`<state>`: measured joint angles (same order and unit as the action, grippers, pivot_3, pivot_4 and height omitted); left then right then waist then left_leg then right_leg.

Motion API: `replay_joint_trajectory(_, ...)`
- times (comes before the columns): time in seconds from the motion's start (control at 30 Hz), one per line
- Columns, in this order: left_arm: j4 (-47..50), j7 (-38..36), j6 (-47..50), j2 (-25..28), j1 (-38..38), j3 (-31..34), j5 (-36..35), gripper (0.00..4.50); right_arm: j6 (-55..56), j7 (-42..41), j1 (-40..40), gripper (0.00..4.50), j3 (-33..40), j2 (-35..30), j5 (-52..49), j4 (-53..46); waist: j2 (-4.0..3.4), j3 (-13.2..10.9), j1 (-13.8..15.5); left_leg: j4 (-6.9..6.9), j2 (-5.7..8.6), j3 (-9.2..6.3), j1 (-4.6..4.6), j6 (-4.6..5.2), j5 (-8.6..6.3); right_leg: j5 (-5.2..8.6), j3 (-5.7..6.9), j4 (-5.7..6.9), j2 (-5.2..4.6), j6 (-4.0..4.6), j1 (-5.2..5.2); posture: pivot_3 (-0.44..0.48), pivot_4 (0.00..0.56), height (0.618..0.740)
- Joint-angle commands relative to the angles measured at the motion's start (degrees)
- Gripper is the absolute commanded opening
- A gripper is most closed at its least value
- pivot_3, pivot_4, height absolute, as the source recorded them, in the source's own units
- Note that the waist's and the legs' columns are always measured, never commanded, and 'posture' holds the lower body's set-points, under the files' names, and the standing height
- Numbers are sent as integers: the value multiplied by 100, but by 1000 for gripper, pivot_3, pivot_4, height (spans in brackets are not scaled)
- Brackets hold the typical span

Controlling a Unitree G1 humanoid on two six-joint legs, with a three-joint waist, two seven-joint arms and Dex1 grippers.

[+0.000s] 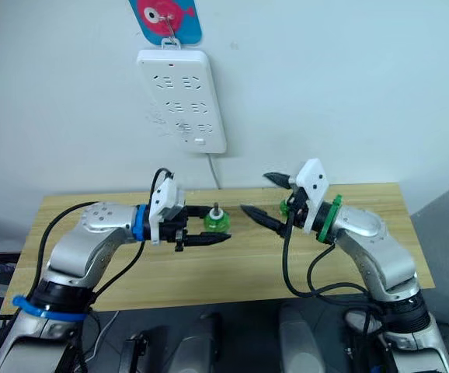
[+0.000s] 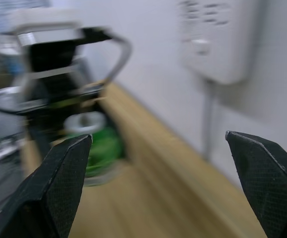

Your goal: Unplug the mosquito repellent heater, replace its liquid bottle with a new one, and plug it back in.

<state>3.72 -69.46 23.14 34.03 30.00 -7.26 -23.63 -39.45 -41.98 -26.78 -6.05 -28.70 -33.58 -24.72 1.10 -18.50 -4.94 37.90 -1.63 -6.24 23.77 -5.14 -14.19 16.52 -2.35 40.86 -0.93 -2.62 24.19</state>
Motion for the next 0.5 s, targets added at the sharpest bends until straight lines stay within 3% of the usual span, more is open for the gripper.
replay_joint_trajectory(0.03, 180, -256, 18, -25, 182, -30, -234, 2342, -506, -172, -315, 4500, 102, 17, -658, -283, -1, 5, -10, 0, 1, 1, 0, 0, 0, 0, 0, 0, -1, 0, 0, -143, 221, 725)
replay_joint_trajectory(0.13, 180, -320, 52, -46, 318, -59, -255, 2342, -905, -81, -476, 4500, 44, -65, -777, -288, 0, 20, -11, -1, 1, -1, 1, -1, 0, 0, 2, 0, -2, 0, 2, -139, 218, 725)
replay_joint_trajectory(0.4, 210, -305, 116, -94, 455, -58, -301, 2342, -460, -222, -667, 4500, -283, 172, -450, -158, 0, 26, -17, -1, 2, 0, 2, -1, 1, 0, 2, 0, -2, 0, 5, -131, 216, 725)
replay_joint_trajectory(0.5, 223, -336, 126, -83, 466, -83, -298, 2342, -366, -236, -707, 3873, -337, 256, -378, -117, 0, 27, -17, -1, 2, 0, 3, -1, 1, 0, 2, -1, -2, 0, 5, -127, 215, 725)
